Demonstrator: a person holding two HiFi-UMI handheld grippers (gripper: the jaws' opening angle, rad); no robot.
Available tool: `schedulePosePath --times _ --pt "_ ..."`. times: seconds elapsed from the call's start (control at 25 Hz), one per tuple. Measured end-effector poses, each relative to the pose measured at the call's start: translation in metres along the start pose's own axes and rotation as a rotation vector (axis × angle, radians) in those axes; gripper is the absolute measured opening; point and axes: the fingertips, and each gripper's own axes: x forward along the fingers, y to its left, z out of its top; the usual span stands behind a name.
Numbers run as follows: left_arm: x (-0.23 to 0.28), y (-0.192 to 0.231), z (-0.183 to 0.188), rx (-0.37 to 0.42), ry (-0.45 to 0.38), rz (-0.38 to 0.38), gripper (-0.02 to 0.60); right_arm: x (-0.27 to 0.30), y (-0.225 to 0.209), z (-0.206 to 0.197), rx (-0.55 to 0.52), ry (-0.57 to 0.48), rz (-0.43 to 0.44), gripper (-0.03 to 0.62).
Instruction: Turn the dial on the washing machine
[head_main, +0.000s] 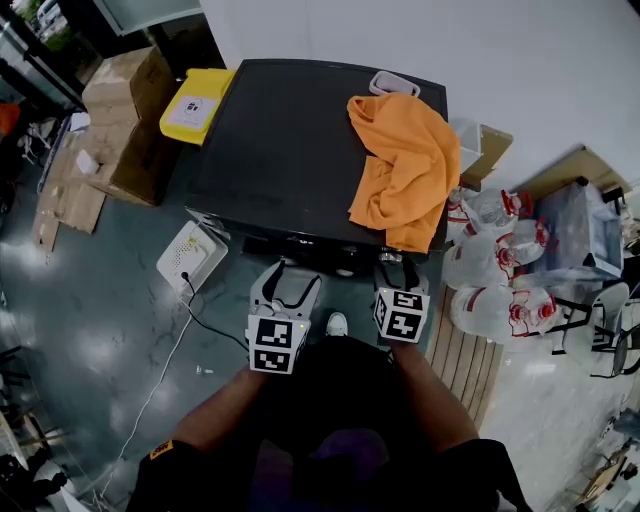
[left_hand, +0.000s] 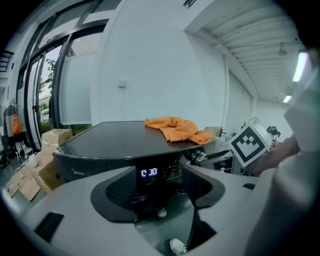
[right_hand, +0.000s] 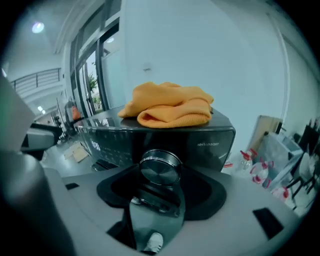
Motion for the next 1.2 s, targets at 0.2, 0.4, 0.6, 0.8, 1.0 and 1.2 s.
schedulePosePath --times 0.2,0.4,0.6,0.8,1.0,1.2 --pt "0.004 -0.001 -0.001 -0.025 0.002 -0.009 0.29 0.001 -0.003 0.0 0.193 -0.02 0.116 0.272" --pt "0.006 -0.004 0.0 -0.024 0.005 -0.014 0.29 0.0 -0.003 0.002 0.116 -0.009 0.074 0.281" --pt "0.008 -0.003 0.001 -0.012 0.005 -0.007 0.29 -0.005 0.002 0.005 -0.168 -0.005 -0.07 0.298" --pt "0.006 0.0 0.0 -0.008 0.008 -0.001 0.29 -0.004 0.01 0.004 -0.347 0.018 -0.131 0.298" --pt "0.005 0.001 0.0 -0.003 0.009 0.002 0.29 0.0 0.007 0.001 -0.298 0.042 -0.12 0.275" --pt "0.006 0.001 -0.001 -0.007 0.011 -0.001 0.29 0.001 0.003 -0.002 -0.118 0.028 -0.041 0.272"
